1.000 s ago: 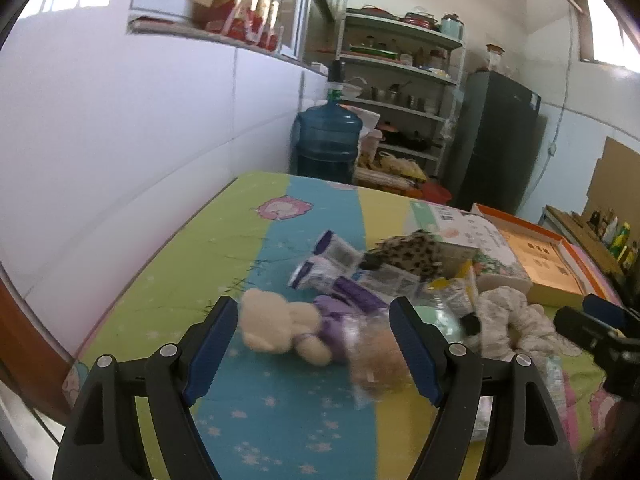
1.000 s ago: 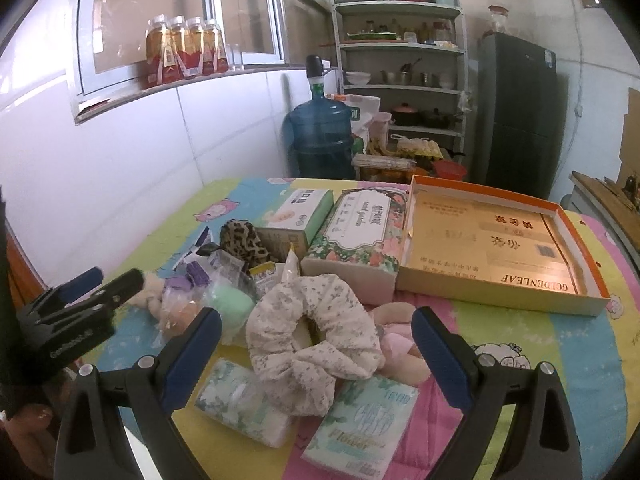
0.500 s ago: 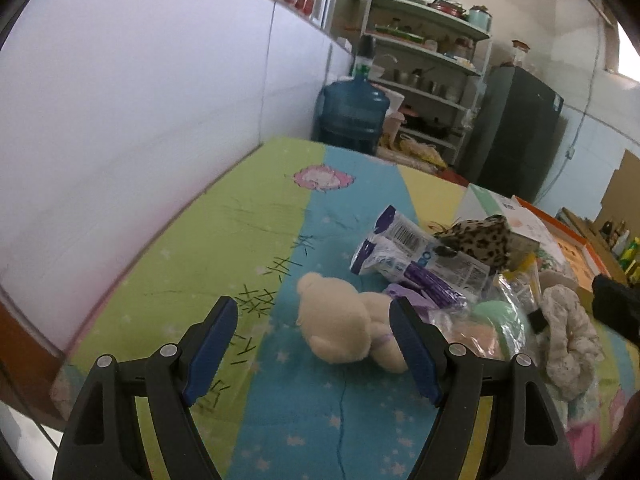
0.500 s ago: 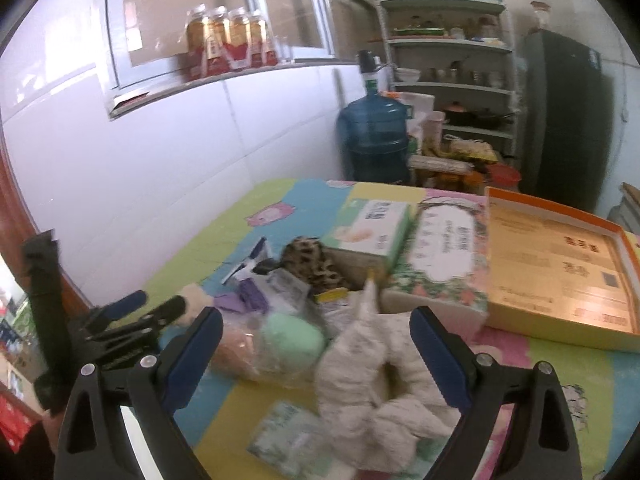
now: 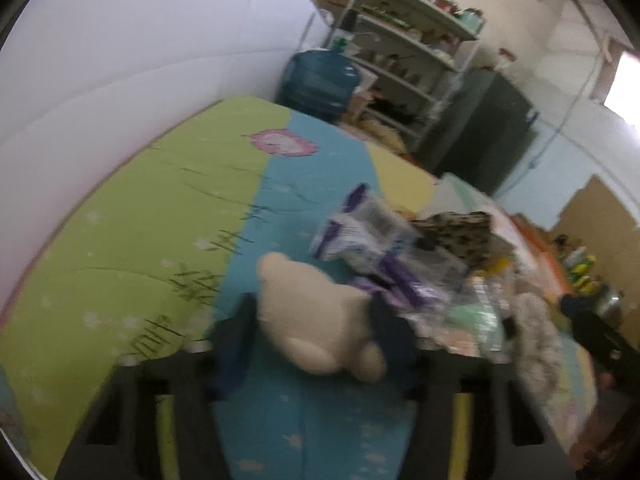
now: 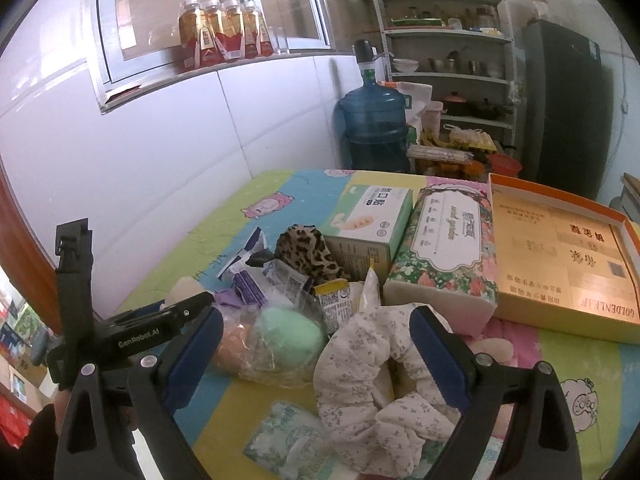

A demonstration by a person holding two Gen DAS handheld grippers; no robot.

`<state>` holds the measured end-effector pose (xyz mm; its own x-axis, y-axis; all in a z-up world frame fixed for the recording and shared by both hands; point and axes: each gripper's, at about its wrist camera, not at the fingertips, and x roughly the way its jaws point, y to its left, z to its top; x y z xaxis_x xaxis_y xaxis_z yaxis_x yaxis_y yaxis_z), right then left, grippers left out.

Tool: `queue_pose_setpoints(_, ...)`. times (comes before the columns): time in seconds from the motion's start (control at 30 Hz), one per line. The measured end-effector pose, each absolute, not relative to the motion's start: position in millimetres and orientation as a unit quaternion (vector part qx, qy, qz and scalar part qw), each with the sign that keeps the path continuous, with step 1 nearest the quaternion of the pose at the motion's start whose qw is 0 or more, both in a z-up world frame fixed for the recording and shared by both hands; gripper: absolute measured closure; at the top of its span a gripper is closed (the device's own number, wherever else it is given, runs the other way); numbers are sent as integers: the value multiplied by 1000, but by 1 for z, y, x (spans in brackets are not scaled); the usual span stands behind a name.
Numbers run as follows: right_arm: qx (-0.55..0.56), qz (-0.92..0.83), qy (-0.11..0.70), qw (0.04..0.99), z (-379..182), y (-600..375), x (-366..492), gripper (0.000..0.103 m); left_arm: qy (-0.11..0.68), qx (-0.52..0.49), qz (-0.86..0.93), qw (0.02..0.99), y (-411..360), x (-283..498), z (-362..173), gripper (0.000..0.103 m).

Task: Organize soft objects
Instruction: 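Grasp the cream teddy bear with the left tool while the right tool grasps the leopard cloth, then lift the teddy bear and leopard cloth and carry both toward the orange box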

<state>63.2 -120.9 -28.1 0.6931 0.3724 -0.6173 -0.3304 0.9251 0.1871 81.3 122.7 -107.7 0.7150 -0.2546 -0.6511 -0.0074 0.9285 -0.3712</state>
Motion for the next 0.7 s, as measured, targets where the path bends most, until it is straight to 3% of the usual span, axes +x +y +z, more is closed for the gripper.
queue_pose_setpoints(0.1, 35, 208, 345, 915, -28, -118, 66, 17, 357, -147, -60, 920, 112, 78, -104, 58)
queue_pose_setpoints(0.2, 31, 245, 341, 907, -26, -110, 73, 41, 345, -151, -61, 925, 113, 73, -99, 62)
queue_pose_setpoints(0.27, 17, 255, 343, 904, -24, -103, 84, 51, 335, -155, -55, 928, 117, 71, -95, 63)
queue_pose_setpoints(0.4, -7, 262, 348, 900, -21, -92, 109, 62, 313, -147, -43, 937, 124, 58, -82, 64)
queue_pose_setpoints(0.67, -17, 242, 399, 884, -42, -78, 145, 63, 291, -129, -49, 947, 125, 52, -72, 66)
queue_pose_setpoints(0.7, -17, 240, 401, 884, -44, -78, 146, 71, 290, -128, -50, 947, 125, 49, -71, 66)
